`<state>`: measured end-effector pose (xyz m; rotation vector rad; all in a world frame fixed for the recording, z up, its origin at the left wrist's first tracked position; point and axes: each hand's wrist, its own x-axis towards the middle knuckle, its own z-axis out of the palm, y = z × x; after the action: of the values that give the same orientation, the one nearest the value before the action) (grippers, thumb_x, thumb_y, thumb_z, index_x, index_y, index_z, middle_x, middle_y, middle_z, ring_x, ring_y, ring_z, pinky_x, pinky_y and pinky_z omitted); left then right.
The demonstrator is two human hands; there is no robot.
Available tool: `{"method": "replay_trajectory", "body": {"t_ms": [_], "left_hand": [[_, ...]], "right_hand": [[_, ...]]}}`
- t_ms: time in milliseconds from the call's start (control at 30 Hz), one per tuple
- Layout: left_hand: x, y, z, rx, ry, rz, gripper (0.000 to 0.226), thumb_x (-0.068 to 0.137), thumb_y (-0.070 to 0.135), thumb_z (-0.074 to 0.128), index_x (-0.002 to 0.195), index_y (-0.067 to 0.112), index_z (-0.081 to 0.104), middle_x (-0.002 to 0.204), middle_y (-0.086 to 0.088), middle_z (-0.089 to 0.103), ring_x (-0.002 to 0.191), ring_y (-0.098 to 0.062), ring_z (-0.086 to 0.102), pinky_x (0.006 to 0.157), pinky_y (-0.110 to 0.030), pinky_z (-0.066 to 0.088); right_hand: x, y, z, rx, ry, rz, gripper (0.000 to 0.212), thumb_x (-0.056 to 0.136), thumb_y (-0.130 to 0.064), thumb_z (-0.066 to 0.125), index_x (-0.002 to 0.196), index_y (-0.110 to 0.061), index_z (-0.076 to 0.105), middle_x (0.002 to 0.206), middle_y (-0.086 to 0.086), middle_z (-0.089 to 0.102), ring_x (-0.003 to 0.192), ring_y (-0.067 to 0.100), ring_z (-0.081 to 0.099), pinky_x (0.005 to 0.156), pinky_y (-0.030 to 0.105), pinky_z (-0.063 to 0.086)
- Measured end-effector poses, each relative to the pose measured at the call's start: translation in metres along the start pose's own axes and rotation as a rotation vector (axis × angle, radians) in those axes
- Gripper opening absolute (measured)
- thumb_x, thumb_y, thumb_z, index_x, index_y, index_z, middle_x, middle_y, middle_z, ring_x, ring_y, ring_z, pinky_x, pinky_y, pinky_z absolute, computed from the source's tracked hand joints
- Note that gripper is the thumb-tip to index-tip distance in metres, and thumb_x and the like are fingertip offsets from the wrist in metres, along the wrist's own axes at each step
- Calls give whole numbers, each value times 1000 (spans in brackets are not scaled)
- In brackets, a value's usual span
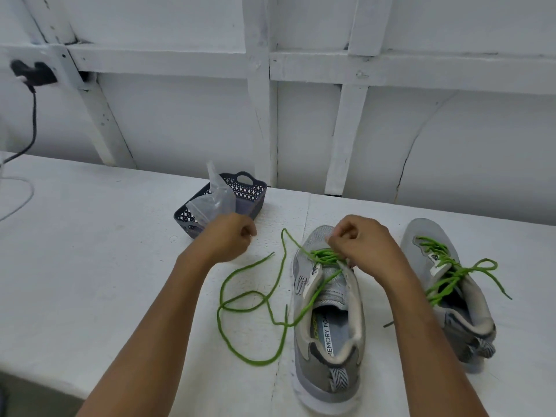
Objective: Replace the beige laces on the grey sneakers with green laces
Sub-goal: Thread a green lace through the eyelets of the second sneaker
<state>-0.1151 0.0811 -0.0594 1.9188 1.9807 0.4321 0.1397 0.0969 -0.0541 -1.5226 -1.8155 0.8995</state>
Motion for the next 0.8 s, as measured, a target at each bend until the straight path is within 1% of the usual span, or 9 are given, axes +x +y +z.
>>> {"method": "replay_trajectory", "body": {"t_ms": [67, 167, 267, 400, 467, 533, 633, 700, 800], "left_hand": [[3, 0, 6, 24, -33, -29, 19, 96, 6, 54, 106, 14, 68, 95, 0, 64, 67, -8, 59, 55, -18, 47], [6, 1, 21, 210, -169, -35, 17, 93, 18, 63, 110, 16, 66, 105, -2, 64, 83, -17, 62, 70, -29, 53], [7, -1, 36, 367, -210, -51, 22, 93, 31, 62, 110, 18, 61, 109, -2, 62, 94, -21, 59, 76, -33, 51], [8, 0, 44, 374, -172, -4, 6, 95, 19, 54, 91, 17, 58, 97, -3, 63, 88, -23, 60, 71, -34, 49], [7, 0, 40, 258, -153, 28, 9, 96, 17, 53, 87, 16, 54, 92, -3, 63, 85, -24, 60, 69, -35, 49], [2, 4, 33, -40, -129, 69, 8, 94, 15, 58, 86, 15, 56, 86, -2, 68, 80, -20, 65, 69, -37, 55], [-8, 18, 20, -505, -160, 133, 15, 89, -1, 61, 96, 12, 63, 80, -4, 71, 65, -14, 64, 61, -30, 55], [-13, 28, 13, -515, -193, 197, 17, 90, 0, 64, 100, 13, 69, 75, 4, 69, 61, -5, 58, 59, -21, 49], [-16, 38, 13, -337, -197, 273, 7, 90, 17, 71, 93, 19, 76, 71, 16, 67, 61, 5, 56, 61, -12, 45]], "right_hand": [[-6, -3, -3, -112, -131, -52, 10, 84, -24, 71, 74, -25, 70, 72, -8, 69, 69, 5, 61, 62, 20, 47], [-16, -9, -8, -164, -294, -115, 16, 85, -43, 71, 74, -31, 73, 76, -20, 68, 68, -7, 57, 60, 10, 39], [-24, -14, -11, -145, -363, -144, 21, 81, -54, 70, 75, -33, 73, 81, -21, 66, 73, -7, 56, 68, 13, 40], [-30, -13, -15, -144, -376, -141, 18, 81, -50, 71, 78, -33, 73, 84, -20, 67, 81, -3, 58, 69, 8, 41], [-32, -11, -15, -153, -318, -141, 20, 86, -46, 69, 77, -28, 71, 79, -17, 67, 72, -3, 56, 61, 6, 38], [-34, -8, -13, -144, -255, -134, 22, 88, -41, 68, 75, -24, 68, 73, -13, 65, 63, -1, 51, 56, 9, 37], [-33, -3, -8, -228, -205, -149, 13, 88, -29, 69, 75, -26, 68, 84, -15, 61, 81, 2, 50, 62, 9, 34], [-31, -2, -5, -307, -200, -150, 12, 88, -24, 68, 77, -28, 71, 89, -15, 62, 90, 7, 50, 66, 9, 33], [-29, 0, -1, -301, -220, -113, 15, 83, -16, 69, 83, -28, 77, 95, -12, 67, 97, 10, 55, 76, 22, 41]]}}
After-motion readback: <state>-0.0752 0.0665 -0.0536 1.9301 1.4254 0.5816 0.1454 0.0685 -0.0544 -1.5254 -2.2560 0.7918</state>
